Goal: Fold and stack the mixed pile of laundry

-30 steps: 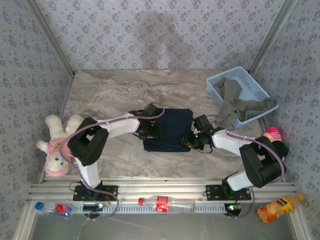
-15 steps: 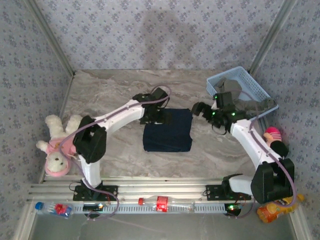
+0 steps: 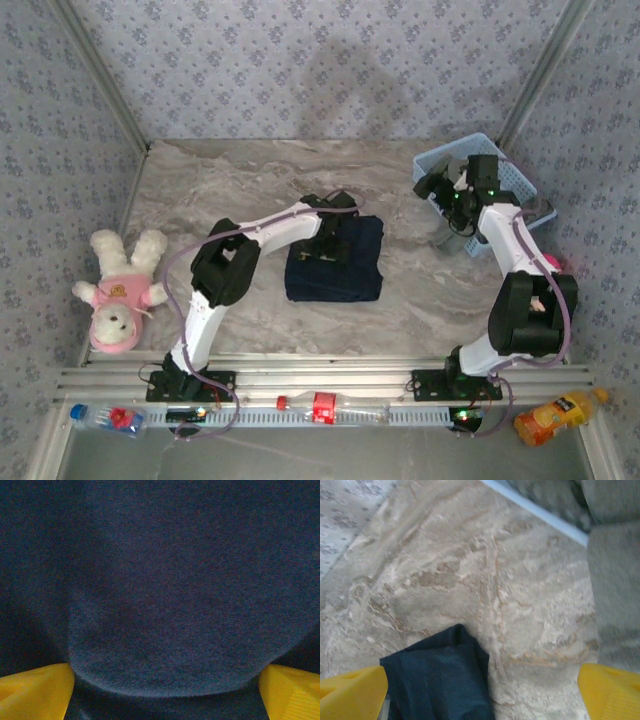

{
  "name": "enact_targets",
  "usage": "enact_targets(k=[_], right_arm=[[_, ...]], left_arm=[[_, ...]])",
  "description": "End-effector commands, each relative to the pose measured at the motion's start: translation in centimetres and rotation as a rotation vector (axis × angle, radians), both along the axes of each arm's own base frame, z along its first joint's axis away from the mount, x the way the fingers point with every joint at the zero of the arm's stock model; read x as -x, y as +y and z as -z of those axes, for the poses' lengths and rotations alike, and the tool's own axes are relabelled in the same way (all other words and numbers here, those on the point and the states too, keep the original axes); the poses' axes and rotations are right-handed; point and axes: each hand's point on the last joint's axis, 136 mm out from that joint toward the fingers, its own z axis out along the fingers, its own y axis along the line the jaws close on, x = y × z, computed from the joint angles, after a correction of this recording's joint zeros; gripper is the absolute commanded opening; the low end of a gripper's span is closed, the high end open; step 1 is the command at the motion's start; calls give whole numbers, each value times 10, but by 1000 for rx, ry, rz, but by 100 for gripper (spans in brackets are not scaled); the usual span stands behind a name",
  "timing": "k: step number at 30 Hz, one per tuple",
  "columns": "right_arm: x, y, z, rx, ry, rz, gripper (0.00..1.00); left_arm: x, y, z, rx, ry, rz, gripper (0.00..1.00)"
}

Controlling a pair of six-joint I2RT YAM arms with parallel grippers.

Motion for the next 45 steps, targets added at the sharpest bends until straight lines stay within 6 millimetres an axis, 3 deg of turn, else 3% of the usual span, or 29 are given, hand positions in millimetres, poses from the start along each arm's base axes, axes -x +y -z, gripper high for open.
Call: enact_targets(k=[1, 8, 16, 24, 28, 33, 35, 37, 40, 43, 45], right_arm=[[-6, -26, -14, 83, -6, 44, 100], [-3, -77, -15, 133, 35, 198, 100], [4, -120, 28, 258, 243, 287, 100], [-30, -115, 64, 225, 303, 258, 100], [-41, -115, 80, 187, 310, 279, 95], [-46, -104, 98, 129, 347, 243, 80], [-49, -104, 97, 112, 335, 232, 67], [-52, -106, 89, 85, 306, 229, 42], [-57, -114, 69, 69, 242, 236, 20], [-61, -122, 33, 56, 151, 241, 0], [-64, -126, 5, 49, 78, 244, 0]], left_arm=[[-20, 81, 27, -142, 62, -97, 95], [-86, 167, 15, -118, 75, -132, 93], [-154, 251, -2, -18, 24, -348, 93], [-202, 326, 7, 200, 0, -750, 87], [-222, 358, 7, 298, -54, -974, 86], [-252, 365, -15, 420, -141, -1053, 88], [-263, 361, -34, 457, -177, -1020, 91], [-270, 356, -62, 472, -231, -971, 97], [-271, 350, -106, 423, -320, -883, 100], [-260, 340, -149, 321, -403, -799, 100], [-252, 328, -172, 263, -445, -739, 100]])
